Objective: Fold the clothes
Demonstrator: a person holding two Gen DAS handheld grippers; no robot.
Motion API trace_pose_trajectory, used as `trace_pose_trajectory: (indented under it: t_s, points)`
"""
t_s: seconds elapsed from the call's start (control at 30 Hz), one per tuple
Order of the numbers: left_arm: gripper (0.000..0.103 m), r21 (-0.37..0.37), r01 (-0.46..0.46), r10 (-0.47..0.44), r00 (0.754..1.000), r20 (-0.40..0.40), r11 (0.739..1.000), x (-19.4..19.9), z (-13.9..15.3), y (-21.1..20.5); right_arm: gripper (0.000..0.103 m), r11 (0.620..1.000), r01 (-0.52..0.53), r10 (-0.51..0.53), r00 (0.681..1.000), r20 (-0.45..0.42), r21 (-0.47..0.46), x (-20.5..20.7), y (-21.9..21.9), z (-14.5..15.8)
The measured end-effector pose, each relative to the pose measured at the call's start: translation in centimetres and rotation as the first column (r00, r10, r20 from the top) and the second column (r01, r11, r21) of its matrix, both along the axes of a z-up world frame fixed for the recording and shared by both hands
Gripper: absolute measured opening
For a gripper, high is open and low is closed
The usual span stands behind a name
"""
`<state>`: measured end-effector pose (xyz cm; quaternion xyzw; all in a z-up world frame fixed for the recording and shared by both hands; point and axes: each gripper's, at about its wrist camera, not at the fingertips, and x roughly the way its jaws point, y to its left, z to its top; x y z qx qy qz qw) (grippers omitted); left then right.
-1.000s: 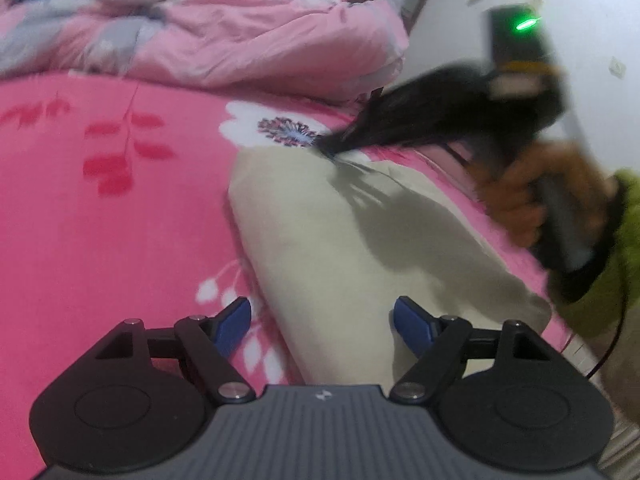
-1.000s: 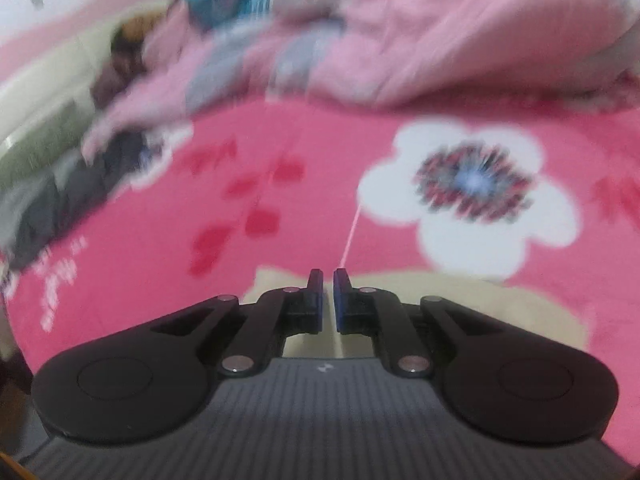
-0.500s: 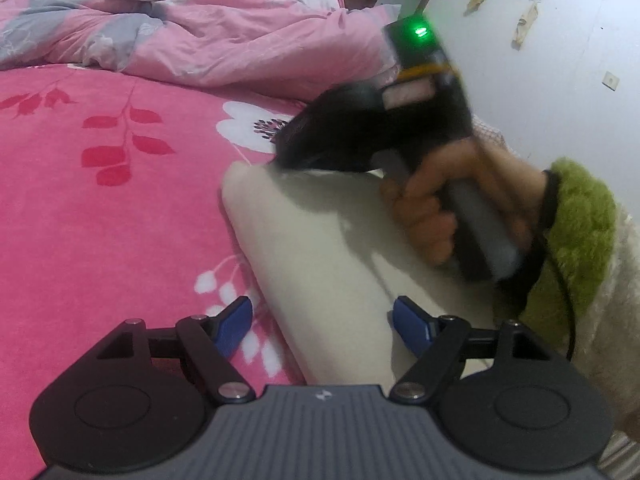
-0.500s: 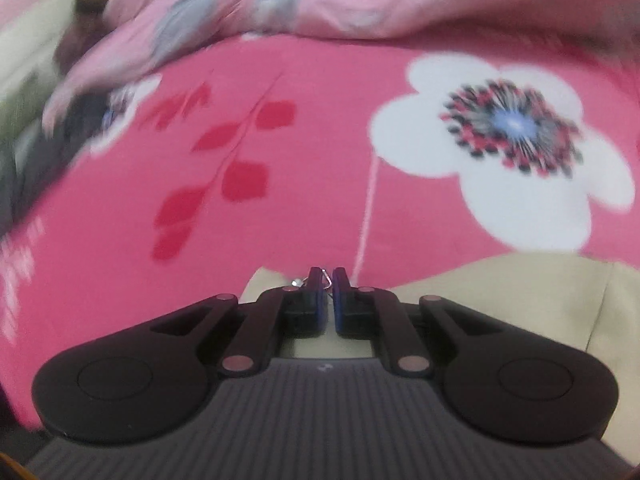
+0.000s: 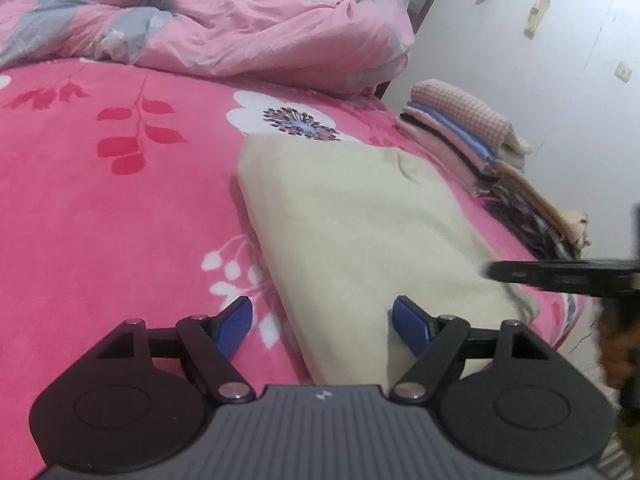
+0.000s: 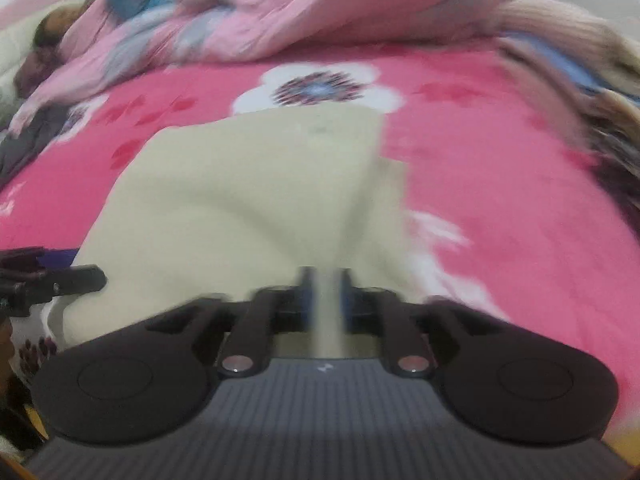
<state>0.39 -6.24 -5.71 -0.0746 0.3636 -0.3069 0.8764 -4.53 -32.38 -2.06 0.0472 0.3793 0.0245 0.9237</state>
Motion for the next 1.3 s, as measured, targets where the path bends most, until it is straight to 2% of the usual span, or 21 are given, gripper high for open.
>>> trace_pose_trajectory:
  t_s: [0.27, 0.6, 0.73, 0.87, 0.93, 1.07, 1.13, 1.17, 1.2, 1.27, 1.3]
  points:
    - [0.077, 0.077, -0.028, 0.027, 1.000, 0.012, 0.997, -1.3, 0.7, -0.9, 0.019, 0.997, 0.030, -0.024, 0.996, 0.083, -0.065, -6.9, 0.7, -1.5]
    - [0.077, 0.137, -0.070, 0.063, 0.997, 0.050, 0.988, -2.9, 1.5, -1.4, 0.016, 0.996, 0.068, -0.061, 0.992, 0.114, -0.056, -7.6, -0.2, -0.7]
    - [0.076, 0.185, -0.077, 0.065, 0.995, 0.072, 0.980, -3.0, 2.9, -1.9, 0.016, 0.995, 0.083, -0.075, 0.989, 0.126, -0.053, -7.8, -0.5, -0.4]
    - [0.078, 0.249, -0.098, 0.066, 0.989, 0.133, 0.964, -2.8, 4.9, -3.6, 0.016, 0.999, 0.038, -0.030, 0.968, 0.249, -0.025, -8.2, 0.5, 2.7]
    - [0.078, 0.280, -0.104, 0.068, 0.988, 0.136, 0.954, -2.5, 5.4, -4.8, 0.016, 0.999, 0.017, -0.006, 0.968, 0.253, -0.044, -7.1, 1.3, 2.7]
    - [0.077, 0.293, -0.109, 0.062, 0.984, 0.166, 0.950, -2.4, 6.0, -6.4, 0.016, 1.000, 0.005, -0.002, 0.981, 0.192, -0.016, -4.8, 1.8, 0.2]
    - [0.074, 0.303, -0.107, 0.059, 0.985, 0.163, 0.947, -2.2, 5.9, -7.0, 0.015, 1.000, 0.016, -0.015, 0.988, 0.154, -0.005, -4.0, 1.7, -1.4]
    - [0.067, 0.311, -0.100, 0.057, 0.988, 0.145, 0.945, -1.9, 5.7, -7.3, 0.015, 1.000, 0.022, -0.022, 0.991, 0.135, 0.001, -3.6, 1.7, -2.2]
    - [0.059, 0.320, -0.092, 0.056, 0.991, 0.120, 0.943, -1.5, 5.4, -7.5, 0.015, 1.000, 0.024, -0.024, 0.990, 0.136, 0.002, -3.4, 1.7, -2.0]
    - [0.052, 0.337, -0.077, 0.057, 0.996, 0.068, 0.939, -0.8, 4.7, -7.9, 0.013, 1.000, 0.027, -0.027, 0.989, 0.146, 0.003, -3.3, 1.7, -1.4]
    - [0.052, 0.345, -0.080, 0.059, 0.996, 0.069, 0.935, -0.8, 4.5, -8.0, 0.013, 1.000, 0.028, -0.029, 0.988, 0.151, 0.004, -3.2, 1.7, -1.0]
